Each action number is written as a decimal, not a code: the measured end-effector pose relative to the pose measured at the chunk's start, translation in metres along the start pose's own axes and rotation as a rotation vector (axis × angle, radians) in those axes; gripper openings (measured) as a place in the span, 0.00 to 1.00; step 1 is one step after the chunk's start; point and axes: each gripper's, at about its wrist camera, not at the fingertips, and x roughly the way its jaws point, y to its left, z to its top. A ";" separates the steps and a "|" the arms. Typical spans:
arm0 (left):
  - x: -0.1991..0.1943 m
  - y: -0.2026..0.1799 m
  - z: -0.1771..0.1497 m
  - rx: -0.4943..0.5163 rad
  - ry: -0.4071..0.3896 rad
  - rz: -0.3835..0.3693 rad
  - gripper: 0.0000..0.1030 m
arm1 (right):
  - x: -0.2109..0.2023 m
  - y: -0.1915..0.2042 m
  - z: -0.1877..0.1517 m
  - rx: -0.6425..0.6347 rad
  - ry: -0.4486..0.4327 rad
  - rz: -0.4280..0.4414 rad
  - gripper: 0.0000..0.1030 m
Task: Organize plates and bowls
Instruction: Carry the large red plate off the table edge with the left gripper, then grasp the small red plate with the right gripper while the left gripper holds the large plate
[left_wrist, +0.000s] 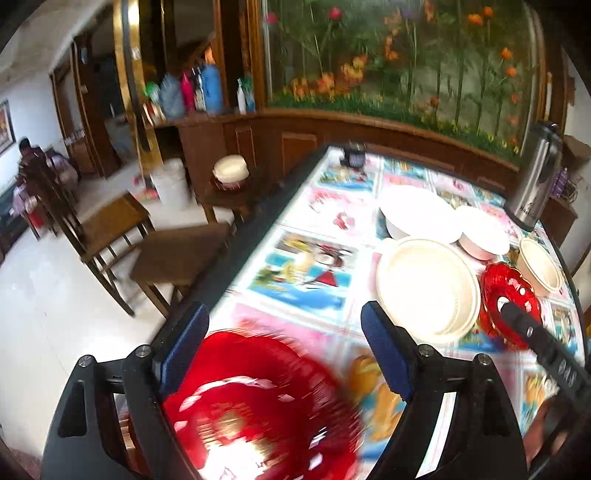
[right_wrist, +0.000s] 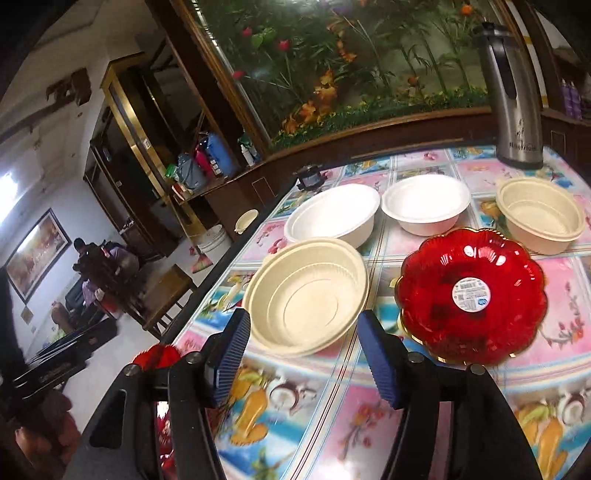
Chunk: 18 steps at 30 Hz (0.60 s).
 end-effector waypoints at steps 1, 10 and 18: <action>0.014 -0.008 0.006 -0.005 0.032 -0.002 0.83 | 0.005 -0.004 0.001 0.018 0.008 0.001 0.61; 0.071 -0.050 0.017 0.014 0.159 0.055 0.83 | 0.051 -0.040 0.012 0.189 0.014 0.060 0.61; 0.092 -0.057 0.017 0.023 0.205 0.094 0.83 | 0.070 -0.058 0.009 0.262 0.059 0.100 0.61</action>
